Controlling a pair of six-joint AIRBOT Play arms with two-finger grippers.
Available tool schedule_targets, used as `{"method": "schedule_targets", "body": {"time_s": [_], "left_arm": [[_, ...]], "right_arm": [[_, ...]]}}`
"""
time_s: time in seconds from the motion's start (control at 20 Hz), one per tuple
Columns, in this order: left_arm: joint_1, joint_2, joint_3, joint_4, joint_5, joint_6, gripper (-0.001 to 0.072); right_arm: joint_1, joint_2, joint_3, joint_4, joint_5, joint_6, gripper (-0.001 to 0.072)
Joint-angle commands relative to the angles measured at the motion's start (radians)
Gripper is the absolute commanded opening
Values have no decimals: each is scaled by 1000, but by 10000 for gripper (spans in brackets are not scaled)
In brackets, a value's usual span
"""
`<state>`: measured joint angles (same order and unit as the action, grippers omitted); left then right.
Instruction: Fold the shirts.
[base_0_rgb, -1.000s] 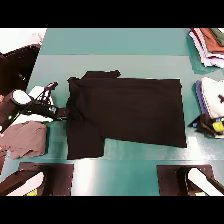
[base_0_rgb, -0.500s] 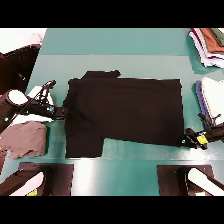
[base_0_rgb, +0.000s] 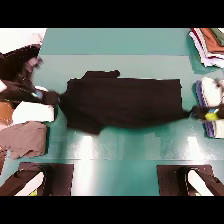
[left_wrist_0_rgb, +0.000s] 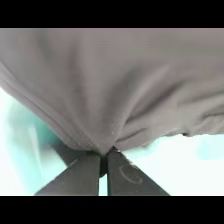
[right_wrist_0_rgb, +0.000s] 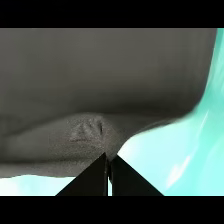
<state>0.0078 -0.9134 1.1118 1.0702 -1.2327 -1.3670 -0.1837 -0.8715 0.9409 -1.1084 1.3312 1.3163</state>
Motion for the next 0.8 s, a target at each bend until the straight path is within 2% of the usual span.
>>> {"method": "schedule_targets", "body": {"time_s": [0.0,0.25,0.4,0.6,0.75], "left_arm": [[1,99,322,31,-18,-52,27],[1,120,877,63,-18,-136,26],[1,122,1064,127,-5,-209,26],[1,104,1094,133,-2,-231,26],[1,65,934,135,-31,-230,26]], "right_arm": [[32,68,351,11,-10,3,19],[32,108,813,-142,-18,22,18],[32,95,1005,-249,42,50,18],[33,-6,1198,-281,178,65,17],[33,-70,1115,-270,200,79,17]]}}
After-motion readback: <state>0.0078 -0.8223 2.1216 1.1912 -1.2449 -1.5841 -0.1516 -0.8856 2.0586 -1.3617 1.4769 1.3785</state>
